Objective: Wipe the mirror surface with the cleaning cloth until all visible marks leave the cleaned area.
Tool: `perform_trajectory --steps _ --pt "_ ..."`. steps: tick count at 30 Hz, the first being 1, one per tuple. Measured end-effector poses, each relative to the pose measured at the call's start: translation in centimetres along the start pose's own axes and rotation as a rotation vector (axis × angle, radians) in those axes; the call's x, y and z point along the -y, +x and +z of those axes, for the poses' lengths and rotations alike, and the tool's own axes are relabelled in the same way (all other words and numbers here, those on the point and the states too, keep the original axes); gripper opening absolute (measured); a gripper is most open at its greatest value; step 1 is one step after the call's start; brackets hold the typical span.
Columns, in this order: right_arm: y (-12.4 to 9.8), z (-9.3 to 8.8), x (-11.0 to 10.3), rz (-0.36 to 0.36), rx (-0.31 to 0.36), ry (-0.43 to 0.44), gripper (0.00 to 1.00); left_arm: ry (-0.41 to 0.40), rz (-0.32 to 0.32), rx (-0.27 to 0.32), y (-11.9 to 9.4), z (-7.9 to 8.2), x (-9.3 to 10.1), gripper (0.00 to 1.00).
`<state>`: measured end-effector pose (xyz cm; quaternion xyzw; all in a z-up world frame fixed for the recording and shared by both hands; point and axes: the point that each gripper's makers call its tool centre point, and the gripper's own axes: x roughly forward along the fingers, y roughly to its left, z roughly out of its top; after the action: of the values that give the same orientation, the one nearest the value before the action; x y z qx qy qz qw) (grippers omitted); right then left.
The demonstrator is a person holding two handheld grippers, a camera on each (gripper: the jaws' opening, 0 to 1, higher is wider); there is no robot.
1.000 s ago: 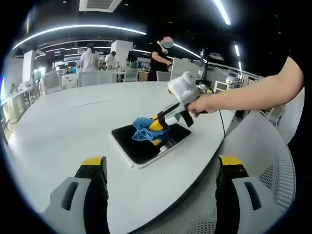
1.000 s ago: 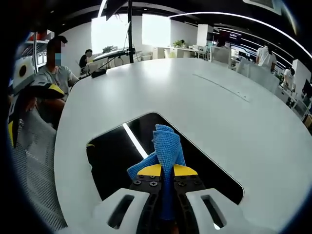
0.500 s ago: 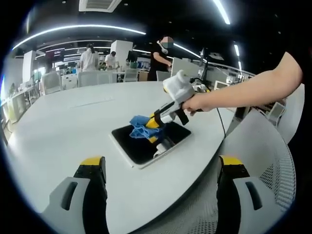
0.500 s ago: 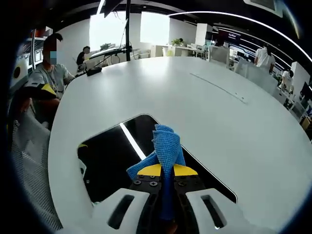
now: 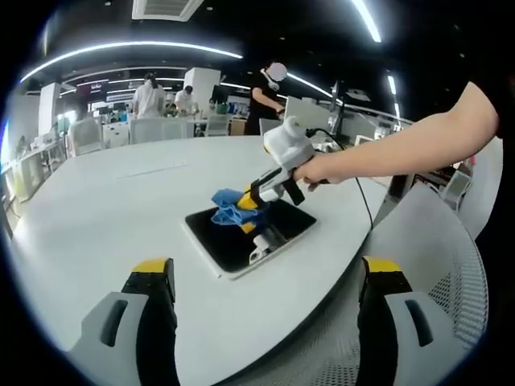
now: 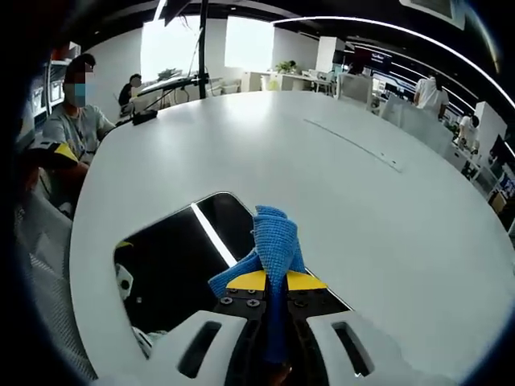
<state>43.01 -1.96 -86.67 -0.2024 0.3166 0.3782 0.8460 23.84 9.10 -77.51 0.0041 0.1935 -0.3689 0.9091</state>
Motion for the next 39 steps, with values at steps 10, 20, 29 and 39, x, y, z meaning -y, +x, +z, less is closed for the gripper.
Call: perform_trajectory --steps 10,20,29,39 --pt "0.18 0.05 0.36 -0.004 -0.003 0.009 0.01 -0.002 -0.004 0.003 0.05 -0.04 0.04 0.93" --pt "0.40 0.21 0.65 -0.019 -0.021 -0.004 0.01 -0.004 -0.006 0.008 0.03 0.12 0.22 0.92" --pt "0.34 0.18 0.58 -0.027 -0.015 -0.007 0.00 0.002 -0.011 0.005 0.03 -0.01 0.17 0.92" --pt "-0.22 -0.25 0.74 -0.032 -0.018 -0.013 0.00 0.001 -0.007 -0.003 -0.04 -0.28 -0.08 0.92"
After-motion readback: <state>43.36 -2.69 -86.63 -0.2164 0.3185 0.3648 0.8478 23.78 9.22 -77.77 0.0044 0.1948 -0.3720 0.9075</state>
